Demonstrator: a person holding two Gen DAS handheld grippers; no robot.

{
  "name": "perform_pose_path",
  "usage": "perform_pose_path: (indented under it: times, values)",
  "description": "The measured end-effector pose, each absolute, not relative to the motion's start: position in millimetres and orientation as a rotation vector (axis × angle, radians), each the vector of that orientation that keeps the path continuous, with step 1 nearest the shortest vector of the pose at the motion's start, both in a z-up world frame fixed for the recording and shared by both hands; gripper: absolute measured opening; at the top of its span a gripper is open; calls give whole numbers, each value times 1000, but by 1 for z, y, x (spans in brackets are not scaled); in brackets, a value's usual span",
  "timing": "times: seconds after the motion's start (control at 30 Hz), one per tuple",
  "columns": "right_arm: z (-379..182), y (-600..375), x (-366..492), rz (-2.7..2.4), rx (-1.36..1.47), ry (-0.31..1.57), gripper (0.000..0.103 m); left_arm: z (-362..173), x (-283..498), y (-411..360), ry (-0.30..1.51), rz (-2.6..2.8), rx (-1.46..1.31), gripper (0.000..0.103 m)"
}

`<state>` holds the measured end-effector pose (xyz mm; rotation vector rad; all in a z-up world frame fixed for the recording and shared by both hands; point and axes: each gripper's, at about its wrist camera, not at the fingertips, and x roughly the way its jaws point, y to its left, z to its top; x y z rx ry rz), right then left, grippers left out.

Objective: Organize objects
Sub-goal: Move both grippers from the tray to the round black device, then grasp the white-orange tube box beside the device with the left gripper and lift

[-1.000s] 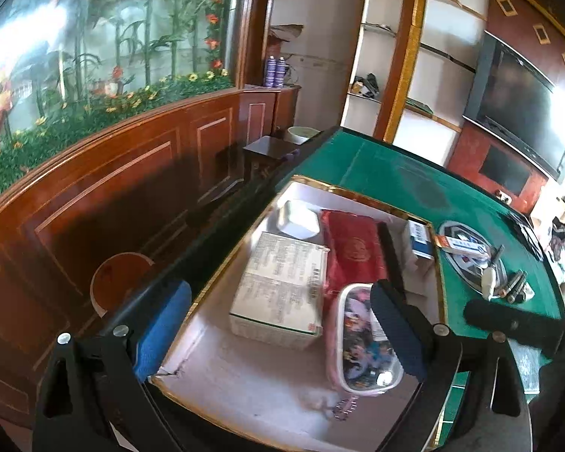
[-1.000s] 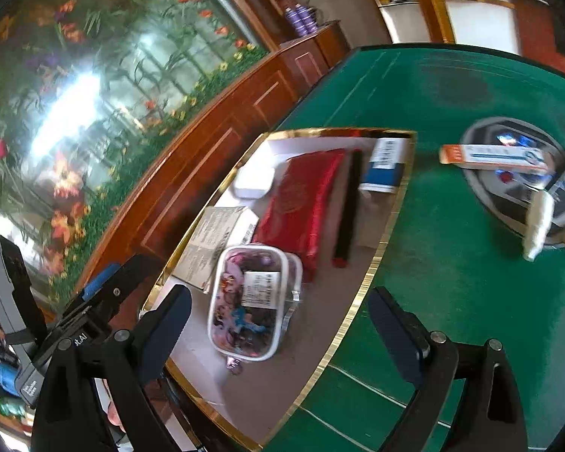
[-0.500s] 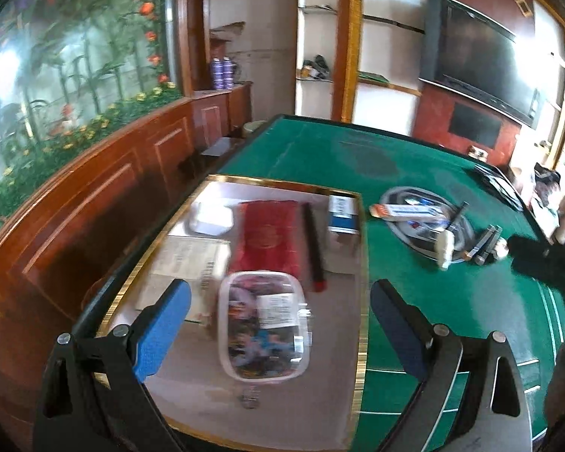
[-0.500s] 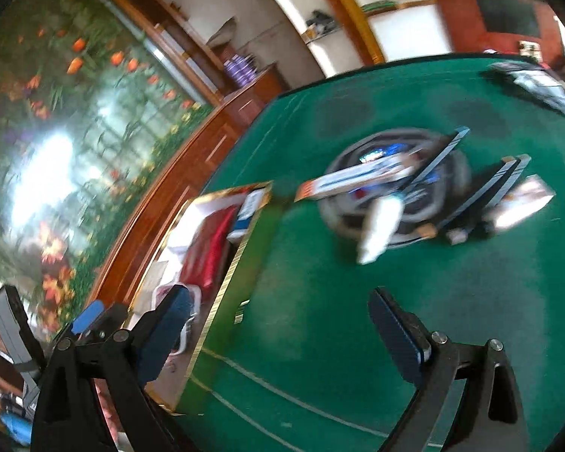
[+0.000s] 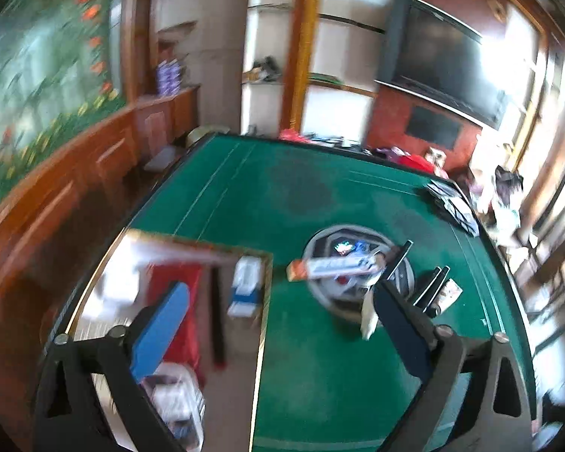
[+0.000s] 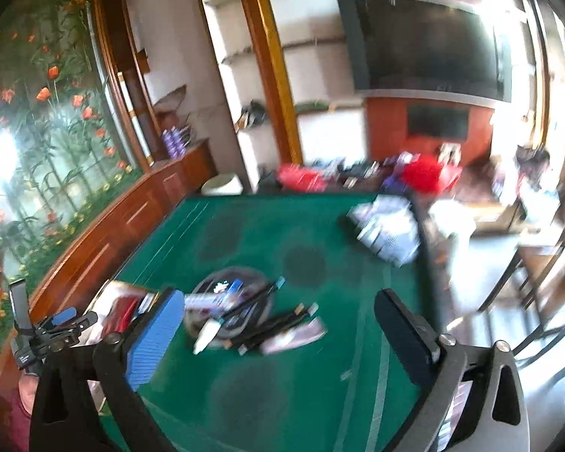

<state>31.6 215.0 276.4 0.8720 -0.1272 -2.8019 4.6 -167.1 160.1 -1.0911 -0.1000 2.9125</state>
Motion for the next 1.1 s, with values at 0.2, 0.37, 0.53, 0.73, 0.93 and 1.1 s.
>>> perform_pose_path:
  times: [0.2,0.37,0.53,0.73,0.93,1.1]
  values:
    - [236,206,19,-2684,840,-379,103,106,-74,-112,144,2802,-1236,100]
    - [146,184,-14,-2598,962,-550,103,68,-114,-90,238,2746,-1301,100]
    - [89,173,-50,-2545,1074,-633,103,45,-147,-84,334,2733,-1327,100]
    - [67,179,-54,-2529,1127,-637,103,22,-172,-81,280,2629,-1386,100]
    - [54,185,-56,-2520,1182,-664,103,10,-156,-79,56,2423,-1501,99]
    - [51,183,-57,-2503,1203,-660,103,11,-99,-54,107,2233,-1481,96]
